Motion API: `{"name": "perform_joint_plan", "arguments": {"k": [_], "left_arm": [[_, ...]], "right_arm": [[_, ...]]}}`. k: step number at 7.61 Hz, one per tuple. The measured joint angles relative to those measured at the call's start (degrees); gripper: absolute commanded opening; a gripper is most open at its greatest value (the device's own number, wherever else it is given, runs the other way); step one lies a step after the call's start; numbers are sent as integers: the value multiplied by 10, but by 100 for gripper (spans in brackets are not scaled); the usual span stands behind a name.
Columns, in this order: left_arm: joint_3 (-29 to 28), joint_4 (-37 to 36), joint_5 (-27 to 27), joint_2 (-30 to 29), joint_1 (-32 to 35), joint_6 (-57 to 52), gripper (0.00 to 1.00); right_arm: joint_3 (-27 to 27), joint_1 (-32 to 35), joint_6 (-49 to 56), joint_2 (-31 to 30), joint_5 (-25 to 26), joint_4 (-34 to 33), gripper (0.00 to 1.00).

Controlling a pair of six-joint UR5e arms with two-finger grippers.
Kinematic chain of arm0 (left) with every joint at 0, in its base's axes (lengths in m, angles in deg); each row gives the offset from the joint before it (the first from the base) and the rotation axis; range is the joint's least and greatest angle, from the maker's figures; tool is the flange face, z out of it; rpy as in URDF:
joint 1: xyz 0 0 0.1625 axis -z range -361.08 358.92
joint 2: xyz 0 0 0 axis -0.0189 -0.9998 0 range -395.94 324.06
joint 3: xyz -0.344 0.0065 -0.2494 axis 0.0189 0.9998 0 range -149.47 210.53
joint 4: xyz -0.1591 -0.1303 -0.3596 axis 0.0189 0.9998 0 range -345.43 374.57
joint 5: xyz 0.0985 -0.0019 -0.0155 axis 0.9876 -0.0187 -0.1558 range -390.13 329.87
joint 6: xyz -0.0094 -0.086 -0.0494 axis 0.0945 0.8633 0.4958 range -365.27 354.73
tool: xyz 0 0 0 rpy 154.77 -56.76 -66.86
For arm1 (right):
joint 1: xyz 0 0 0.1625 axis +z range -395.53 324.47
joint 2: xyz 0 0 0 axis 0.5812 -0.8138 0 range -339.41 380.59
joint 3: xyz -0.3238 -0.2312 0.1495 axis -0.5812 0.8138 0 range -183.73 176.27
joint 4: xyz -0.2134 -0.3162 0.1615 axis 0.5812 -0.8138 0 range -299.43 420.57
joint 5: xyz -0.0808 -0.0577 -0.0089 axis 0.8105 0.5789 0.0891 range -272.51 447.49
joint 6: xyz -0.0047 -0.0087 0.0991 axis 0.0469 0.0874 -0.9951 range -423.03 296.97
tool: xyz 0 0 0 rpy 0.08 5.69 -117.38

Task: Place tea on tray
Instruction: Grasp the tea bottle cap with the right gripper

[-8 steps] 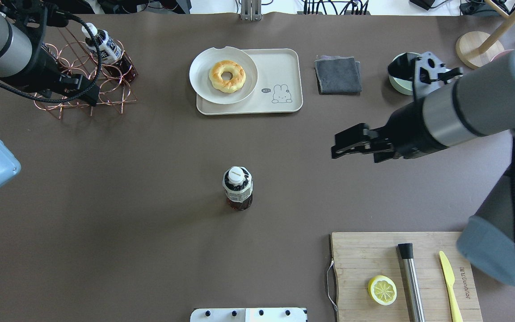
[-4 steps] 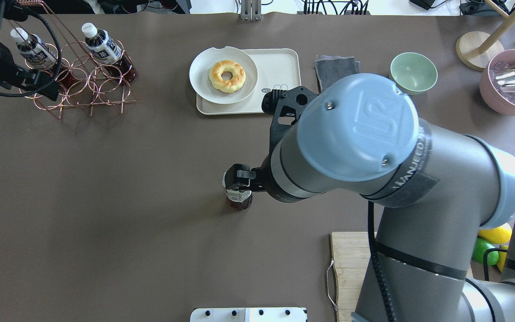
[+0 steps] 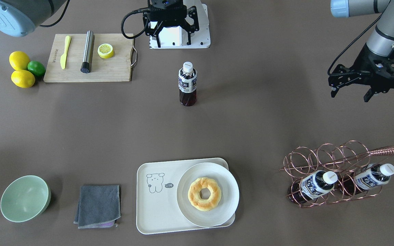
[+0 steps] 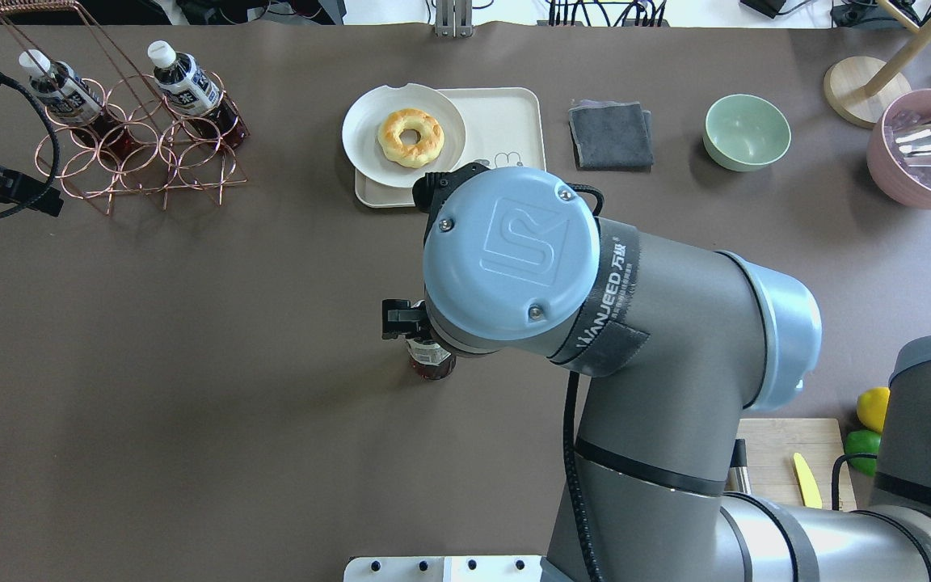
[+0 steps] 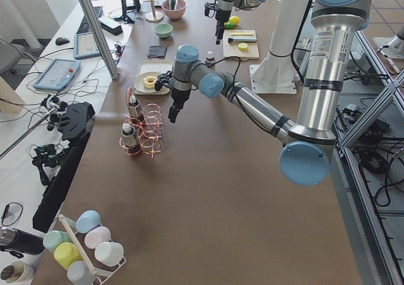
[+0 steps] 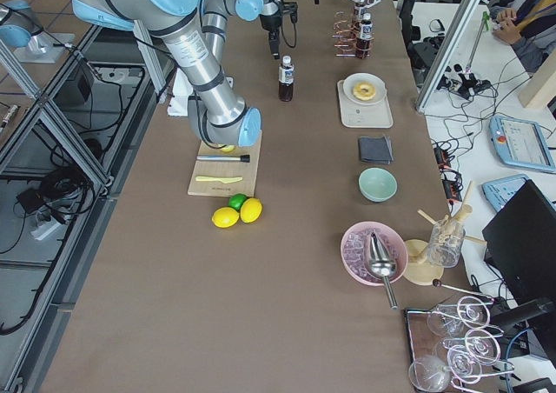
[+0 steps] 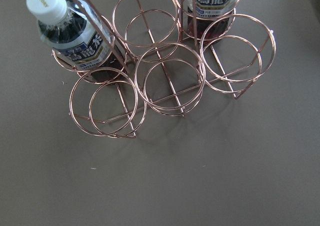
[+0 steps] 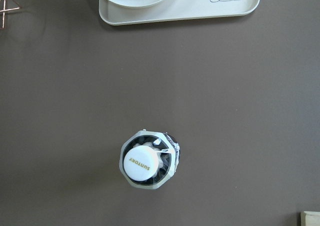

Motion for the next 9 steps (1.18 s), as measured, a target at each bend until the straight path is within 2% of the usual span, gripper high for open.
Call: {"name": "perform_joint_plan", "arguments": {"k": [3, 4, 5, 7, 9], "left_arm": [[-7, 28, -4, 18, 1, 2, 97], [-7, 29, -6, 18, 1, 3, 97], [-7, 29, -7, 19, 0, 3, 97], [-6, 29, -8, 17, 0, 4, 97], [-7, 29, -8, 15, 1, 4, 97]], "right_arm": [[86, -1, 32, 24, 19, 58, 85], [104, 0, 39, 27, 20, 76, 78], [116, 0, 47, 29, 21, 84, 63], [124, 0, 56, 29, 20, 86, 45], [124, 0, 57, 28, 20, 83, 40]]}}
